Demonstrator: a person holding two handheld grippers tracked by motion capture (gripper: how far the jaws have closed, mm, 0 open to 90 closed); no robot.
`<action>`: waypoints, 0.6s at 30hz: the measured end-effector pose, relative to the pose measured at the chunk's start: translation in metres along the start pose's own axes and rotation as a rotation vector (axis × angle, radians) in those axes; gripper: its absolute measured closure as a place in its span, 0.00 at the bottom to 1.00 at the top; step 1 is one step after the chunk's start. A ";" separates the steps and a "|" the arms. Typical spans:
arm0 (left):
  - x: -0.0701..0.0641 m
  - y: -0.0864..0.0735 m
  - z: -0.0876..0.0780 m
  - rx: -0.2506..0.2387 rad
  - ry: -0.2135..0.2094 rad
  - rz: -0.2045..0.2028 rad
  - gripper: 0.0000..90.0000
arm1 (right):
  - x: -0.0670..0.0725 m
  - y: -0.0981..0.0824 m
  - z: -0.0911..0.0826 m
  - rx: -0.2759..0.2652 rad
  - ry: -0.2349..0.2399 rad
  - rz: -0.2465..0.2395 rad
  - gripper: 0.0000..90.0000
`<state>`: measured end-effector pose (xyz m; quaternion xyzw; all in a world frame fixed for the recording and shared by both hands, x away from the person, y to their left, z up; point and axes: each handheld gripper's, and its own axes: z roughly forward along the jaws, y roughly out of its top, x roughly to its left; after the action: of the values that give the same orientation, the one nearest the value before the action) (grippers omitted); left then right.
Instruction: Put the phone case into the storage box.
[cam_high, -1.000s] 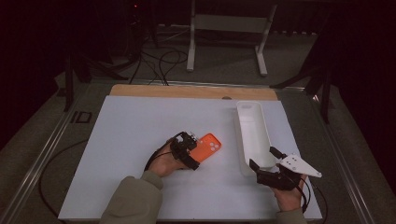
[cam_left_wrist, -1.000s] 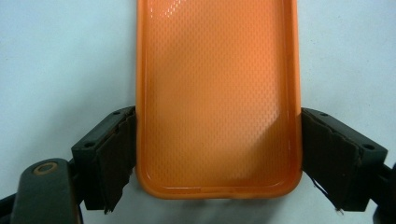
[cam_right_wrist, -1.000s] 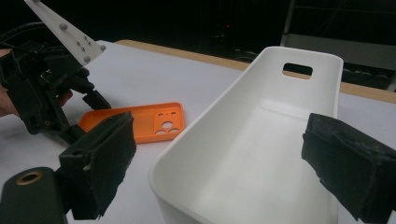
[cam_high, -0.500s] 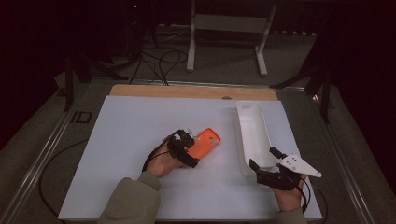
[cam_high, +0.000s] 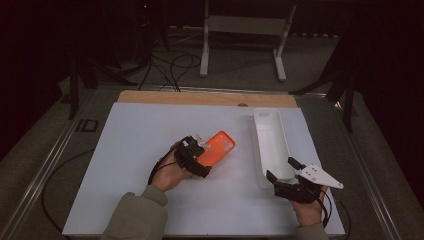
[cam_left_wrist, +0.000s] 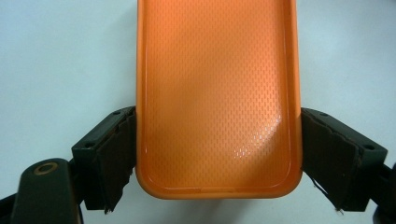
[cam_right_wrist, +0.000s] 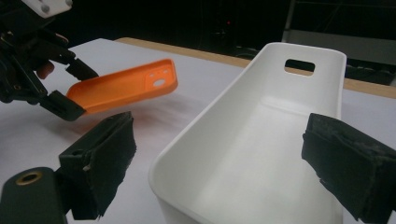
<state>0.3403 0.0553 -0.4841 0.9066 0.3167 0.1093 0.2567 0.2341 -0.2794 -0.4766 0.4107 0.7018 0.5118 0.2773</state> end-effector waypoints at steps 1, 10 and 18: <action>0.000 0.000 -0.002 -0.007 0.003 -0.001 0.19 | 0.000 0.000 0.000 0.000 0.000 0.000 0.10; 0.002 -0.005 -0.014 -0.047 0.030 0.003 0.19 | 0.002 0.003 0.002 0.006 0.015 0.012 0.10; 0.006 -0.008 -0.025 -0.082 0.046 -0.007 0.19 | 0.004 0.012 0.007 0.023 0.049 0.028 0.10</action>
<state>0.3323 0.0742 -0.4673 0.8915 0.3207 0.1422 0.2867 0.2412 -0.2706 -0.4678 0.4110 0.7084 0.5174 0.2482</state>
